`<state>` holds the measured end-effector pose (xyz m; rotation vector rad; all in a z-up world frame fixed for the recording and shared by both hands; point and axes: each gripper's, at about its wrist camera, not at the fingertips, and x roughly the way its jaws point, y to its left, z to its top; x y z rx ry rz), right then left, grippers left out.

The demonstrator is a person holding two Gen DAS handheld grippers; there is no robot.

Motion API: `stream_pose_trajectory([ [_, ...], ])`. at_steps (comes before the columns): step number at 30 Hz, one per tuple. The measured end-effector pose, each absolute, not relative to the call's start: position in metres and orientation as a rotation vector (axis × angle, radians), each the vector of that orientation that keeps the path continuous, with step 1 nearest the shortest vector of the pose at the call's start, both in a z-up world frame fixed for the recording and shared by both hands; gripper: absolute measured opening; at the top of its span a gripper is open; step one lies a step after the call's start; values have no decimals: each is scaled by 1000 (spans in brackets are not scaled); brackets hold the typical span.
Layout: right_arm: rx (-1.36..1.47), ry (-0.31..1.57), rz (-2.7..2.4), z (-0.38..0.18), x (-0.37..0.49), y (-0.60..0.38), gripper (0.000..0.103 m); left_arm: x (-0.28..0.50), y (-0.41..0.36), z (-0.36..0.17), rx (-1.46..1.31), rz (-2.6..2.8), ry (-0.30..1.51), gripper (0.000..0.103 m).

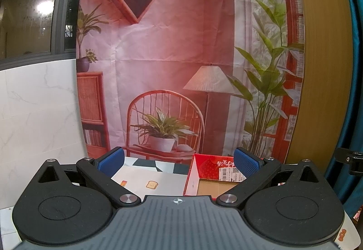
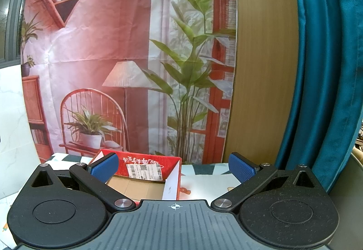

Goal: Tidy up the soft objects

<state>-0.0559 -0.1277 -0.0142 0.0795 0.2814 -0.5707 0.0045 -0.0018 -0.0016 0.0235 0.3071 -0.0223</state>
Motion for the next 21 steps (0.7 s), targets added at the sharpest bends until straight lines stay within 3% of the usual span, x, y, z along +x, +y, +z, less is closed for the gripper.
stream_pose_trajectory([
  [21, 88, 282, -560, -14, -55, -125, 103, 5, 2, -1, 22, -18, 315, 103],
])
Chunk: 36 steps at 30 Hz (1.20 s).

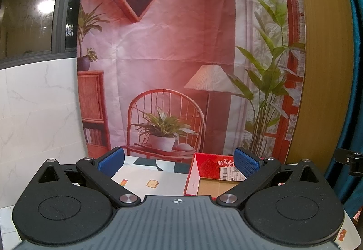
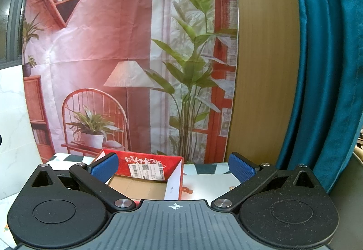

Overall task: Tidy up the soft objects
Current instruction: 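Lower both grippers toward the orange floral pouch beside the box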

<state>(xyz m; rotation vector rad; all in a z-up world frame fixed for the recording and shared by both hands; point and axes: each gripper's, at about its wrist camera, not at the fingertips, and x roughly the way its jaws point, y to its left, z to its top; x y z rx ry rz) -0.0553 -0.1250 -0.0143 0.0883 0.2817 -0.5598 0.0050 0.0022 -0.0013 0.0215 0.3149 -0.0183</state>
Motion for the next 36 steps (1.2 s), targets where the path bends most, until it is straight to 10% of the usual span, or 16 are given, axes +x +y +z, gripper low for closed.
stream_pose_trajectory([
  [36, 300, 484, -452, -185, 12, -175, 100, 92, 46, -166, -71, 3, 649, 93],
])
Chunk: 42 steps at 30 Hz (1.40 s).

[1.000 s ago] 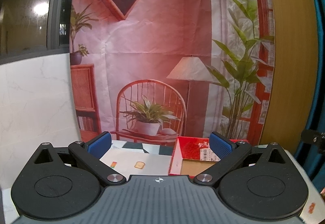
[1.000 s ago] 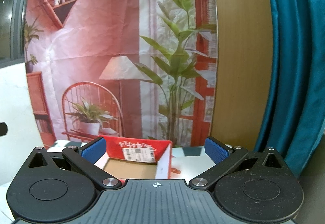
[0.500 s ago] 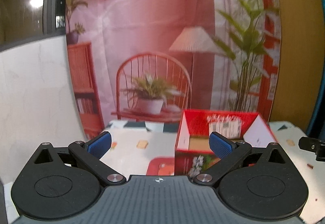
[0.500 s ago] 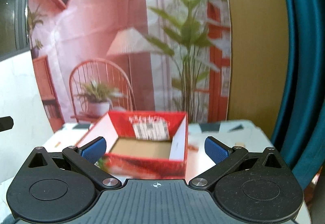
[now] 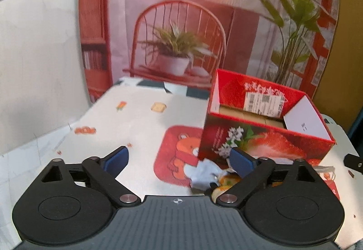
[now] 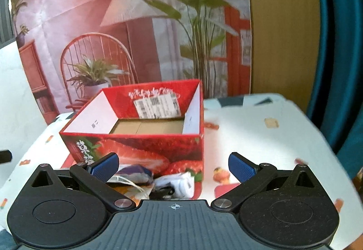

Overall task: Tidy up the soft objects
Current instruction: 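Lower both grippers toward the orange floral pouch beside the box, then close the left gripper on the orange floral pouch while the right gripper also grips it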

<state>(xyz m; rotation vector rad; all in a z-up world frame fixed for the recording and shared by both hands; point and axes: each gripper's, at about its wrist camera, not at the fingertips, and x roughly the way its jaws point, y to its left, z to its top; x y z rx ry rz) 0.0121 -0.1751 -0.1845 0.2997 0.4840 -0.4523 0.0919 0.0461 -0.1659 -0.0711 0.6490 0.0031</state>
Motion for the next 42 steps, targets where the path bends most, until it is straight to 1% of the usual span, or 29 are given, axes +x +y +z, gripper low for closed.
stream_pose_trajectory([
  [4, 304, 512, -407, -193, 16, -172, 94, 95, 43, -175, -93, -48, 690, 81],
  [6, 307, 524, -384, -196, 17, -168, 87, 93, 38, -179, -95, -75, 697, 79],
  [7, 309, 528, -373, -197, 16, -166, 86, 92, 37, -180, -95, -89, 699, 78],
  [10, 317, 539, -341, -200, 16, -161, 84, 87, 28, -185, -90, -145, 715, 77],
  [14, 328, 567, -298, -207, 20, -155, 77, 88, 19, -195, -106, -182, 761, 77],
  [18, 355, 597, -268, -217, 27, -156, 75, 96, 21, -209, -150, -180, 787, 77],
  [24, 400, 638, -231, -232, 44, -159, 68, 110, 27, -232, -252, -189, 873, 72],
  [26, 418, 651, -223, -237, 48, -159, 66, 114, 27, -237, -281, -206, 894, 68],
  [27, 429, 659, -216, -239, 49, -159, 63, 115, 27, -240, -285, -214, 901, 59],
  [28, 437, 665, -210, -241, 50, -158, 62, 116, 26, -240, -280, -222, 906, 42],
  [29, 442, 671, -203, -242, 51, -158, 58, 116, 24, -240, -262, -218, 908, 35],
  [31, 429, 675, -200, -242, 51, -155, 54, 114, 23, -239, -236, -207, 895, 27],
  [33, 412, 670, -203, -239, 50, -154, 44, 113, 23, -236, -238, -214, 884, 21],
  [34, 410, 668, -206, -238, 49, -154, 41, 112, 23, -235, -235, -215, 878, 19],
  [36, 410, 665, -208, -236, 47, -155, 32, 110, 21, -231, -221, -215, 862, 17],
  [37, 412, 663, -208, -236, 45, -156, 29, 110, 21, -230, -215, -214, 856, 16],
  [39, 410, 657, -209, -234, 43, -157, 18, 108, 21, -227, -209, -215, 844, 16],
  [42, 413, 643, -198, -230, 40, -157, 15, 107, 23, -223, -208, -214, 829, 15],
])
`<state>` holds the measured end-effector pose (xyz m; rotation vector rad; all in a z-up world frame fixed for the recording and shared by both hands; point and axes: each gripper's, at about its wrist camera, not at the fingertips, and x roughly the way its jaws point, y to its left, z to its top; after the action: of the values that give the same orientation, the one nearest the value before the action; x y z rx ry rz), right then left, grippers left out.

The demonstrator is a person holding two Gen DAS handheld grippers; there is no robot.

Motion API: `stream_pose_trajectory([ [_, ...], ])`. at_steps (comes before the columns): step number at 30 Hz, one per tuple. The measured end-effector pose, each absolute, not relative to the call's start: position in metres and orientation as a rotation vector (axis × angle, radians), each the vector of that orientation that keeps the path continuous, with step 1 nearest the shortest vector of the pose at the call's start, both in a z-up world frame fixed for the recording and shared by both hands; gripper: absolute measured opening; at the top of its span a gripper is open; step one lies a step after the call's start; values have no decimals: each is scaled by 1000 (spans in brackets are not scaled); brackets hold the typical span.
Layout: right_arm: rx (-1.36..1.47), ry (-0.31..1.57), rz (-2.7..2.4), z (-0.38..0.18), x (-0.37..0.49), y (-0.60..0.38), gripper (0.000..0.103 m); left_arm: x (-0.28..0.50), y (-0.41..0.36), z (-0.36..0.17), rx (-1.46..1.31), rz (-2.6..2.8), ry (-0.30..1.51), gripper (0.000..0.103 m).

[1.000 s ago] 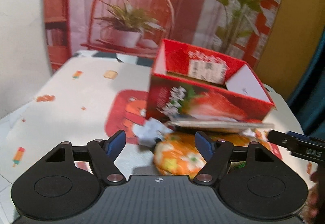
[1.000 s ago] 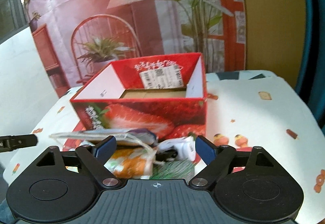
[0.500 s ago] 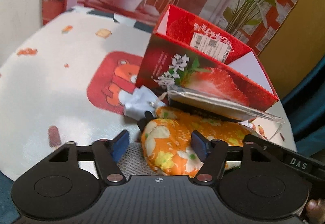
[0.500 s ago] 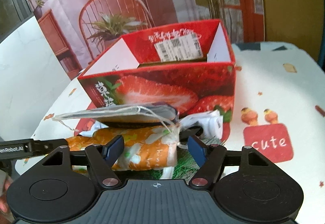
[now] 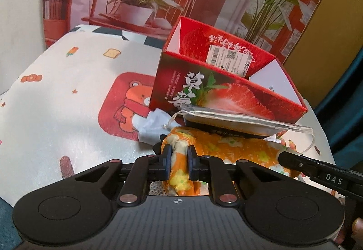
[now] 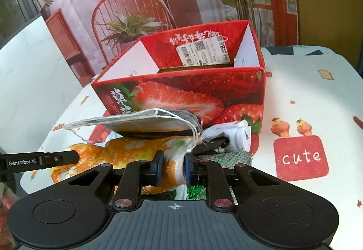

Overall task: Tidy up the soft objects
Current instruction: 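Close the left gripper on the orange floral pouch while the right gripper also grips it, then lift the pouch into the red box and open both grippers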

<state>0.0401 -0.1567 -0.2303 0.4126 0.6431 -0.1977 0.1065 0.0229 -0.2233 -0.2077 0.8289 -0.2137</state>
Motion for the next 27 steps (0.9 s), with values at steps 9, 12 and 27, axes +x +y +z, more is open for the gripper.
stream_pose_trajectory([
  [9, 381, 575, -166, -207, 31, -147, 12, 97, 28, -201, -195, -211, 739, 14],
  [12, 362, 539, -160, -195, 27, -144, 12, 91, 27, -190, -178, -214, 699, 14],
  [27, 340, 429, -135, -161, 13, -138, 11, 74, 29, -156, -166, -224, 575, 14],
])
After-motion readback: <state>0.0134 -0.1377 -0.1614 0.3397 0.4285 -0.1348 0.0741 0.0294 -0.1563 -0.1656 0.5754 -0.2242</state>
